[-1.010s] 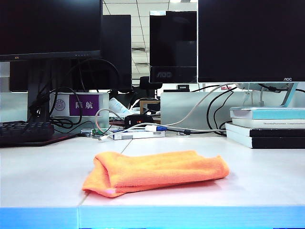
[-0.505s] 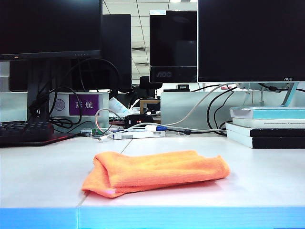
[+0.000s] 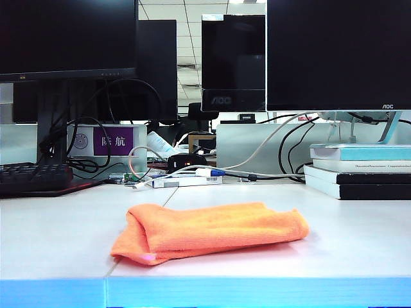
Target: Wipe the table from back to front using the rag.
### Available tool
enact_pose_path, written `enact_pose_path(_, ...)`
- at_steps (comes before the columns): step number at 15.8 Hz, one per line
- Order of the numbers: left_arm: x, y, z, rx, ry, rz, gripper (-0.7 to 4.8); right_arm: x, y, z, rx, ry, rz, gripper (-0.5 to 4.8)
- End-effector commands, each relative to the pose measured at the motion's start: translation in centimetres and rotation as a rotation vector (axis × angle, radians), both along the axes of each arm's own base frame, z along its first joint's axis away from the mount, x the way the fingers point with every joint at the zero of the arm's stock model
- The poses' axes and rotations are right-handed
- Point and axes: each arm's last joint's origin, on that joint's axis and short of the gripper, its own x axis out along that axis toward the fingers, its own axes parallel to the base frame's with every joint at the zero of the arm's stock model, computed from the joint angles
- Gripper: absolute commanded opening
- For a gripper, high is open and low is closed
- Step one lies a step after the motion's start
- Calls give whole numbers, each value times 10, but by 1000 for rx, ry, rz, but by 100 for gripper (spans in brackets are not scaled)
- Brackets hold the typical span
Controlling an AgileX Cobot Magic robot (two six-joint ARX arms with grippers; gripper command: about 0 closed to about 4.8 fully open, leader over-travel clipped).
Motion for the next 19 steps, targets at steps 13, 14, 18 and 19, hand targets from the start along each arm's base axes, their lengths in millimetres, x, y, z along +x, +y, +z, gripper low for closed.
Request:
enact_pose_path(13, 39, -66, 118, 219, 385, -718, -6, 115, 122, 51, -114, 413, 827, -1)
enact_pose_path(14, 38, -72, 114, 227, 424, -752, -6, 117, 134, 40, -132, 483, 862, -1)
enact_pose_path(18, 37, -74, 113, 231, 434, -769, -6, 124, 156, 7, -192, 693, 970, -1)
enact_pose_path(19, 37, -74, 113, 231, 433, -769, -6, 127, 159, 1, -197, 723, 1010, -1)
